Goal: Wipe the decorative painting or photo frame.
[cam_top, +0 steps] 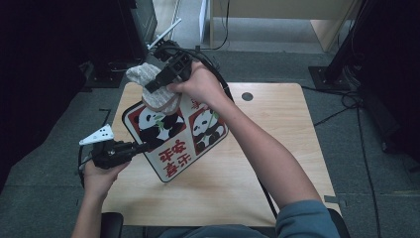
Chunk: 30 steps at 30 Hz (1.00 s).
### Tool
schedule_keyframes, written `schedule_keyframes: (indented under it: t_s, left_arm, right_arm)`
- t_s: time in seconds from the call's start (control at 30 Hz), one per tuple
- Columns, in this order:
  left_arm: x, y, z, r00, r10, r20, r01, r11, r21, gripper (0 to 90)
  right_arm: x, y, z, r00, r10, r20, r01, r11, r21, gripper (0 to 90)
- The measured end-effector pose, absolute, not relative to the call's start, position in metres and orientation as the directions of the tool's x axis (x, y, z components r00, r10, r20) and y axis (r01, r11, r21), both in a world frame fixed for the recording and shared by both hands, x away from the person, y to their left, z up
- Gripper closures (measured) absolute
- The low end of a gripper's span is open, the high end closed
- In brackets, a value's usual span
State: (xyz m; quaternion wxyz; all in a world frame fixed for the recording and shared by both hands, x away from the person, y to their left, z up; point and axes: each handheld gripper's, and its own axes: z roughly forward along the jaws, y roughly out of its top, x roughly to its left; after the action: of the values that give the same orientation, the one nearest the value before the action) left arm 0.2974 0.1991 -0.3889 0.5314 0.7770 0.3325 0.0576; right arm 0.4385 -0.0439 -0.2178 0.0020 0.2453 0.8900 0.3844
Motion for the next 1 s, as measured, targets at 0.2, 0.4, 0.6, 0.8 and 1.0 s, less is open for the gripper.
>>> schedule_keyframes:
  t_s: [0.2,0.4,0.6,0.8,1.0]
  left_arm:
    - [0.297,0.199,-0.389,0.773,0.577,-0.265,0.456,-0.213,0.864,78.2]
    - [0.297,0.199,-0.389,0.773,0.577,-0.265,0.455,-0.214,0.864,78.2]
    - [0.297,0.199,-0.389,0.773,0.578,-0.264,0.455,-0.214,0.864,78.2]
    - [0.297,0.199,-0.389,0.773,0.576,-0.265,0.455,-0.213,0.864,78.3]
    - [0.297,0.199,-0.389,0.772,0.576,-0.268,0.458,-0.213,0.863,78.4]
  right_arm:
    - [0.442,-0.050,-0.218,-0.870,0.457,0.183,0.445,0.573,0.688,40.1]
    - [0.444,-0.054,-0.219,-0.865,0.469,0.178,0.449,0.568,0.689,39.5]
    - [0.448,-0.059,-0.219,-0.861,0.478,0.174,0.453,0.565,0.689,39.8]
    - [0.451,-0.065,-0.218,-0.849,0.496,0.183,0.472,0.556,0.685,40.9]
    - [0.456,-0.071,-0.218,-0.840,0.511,0.185,0.484,0.547,0.683,41.4]
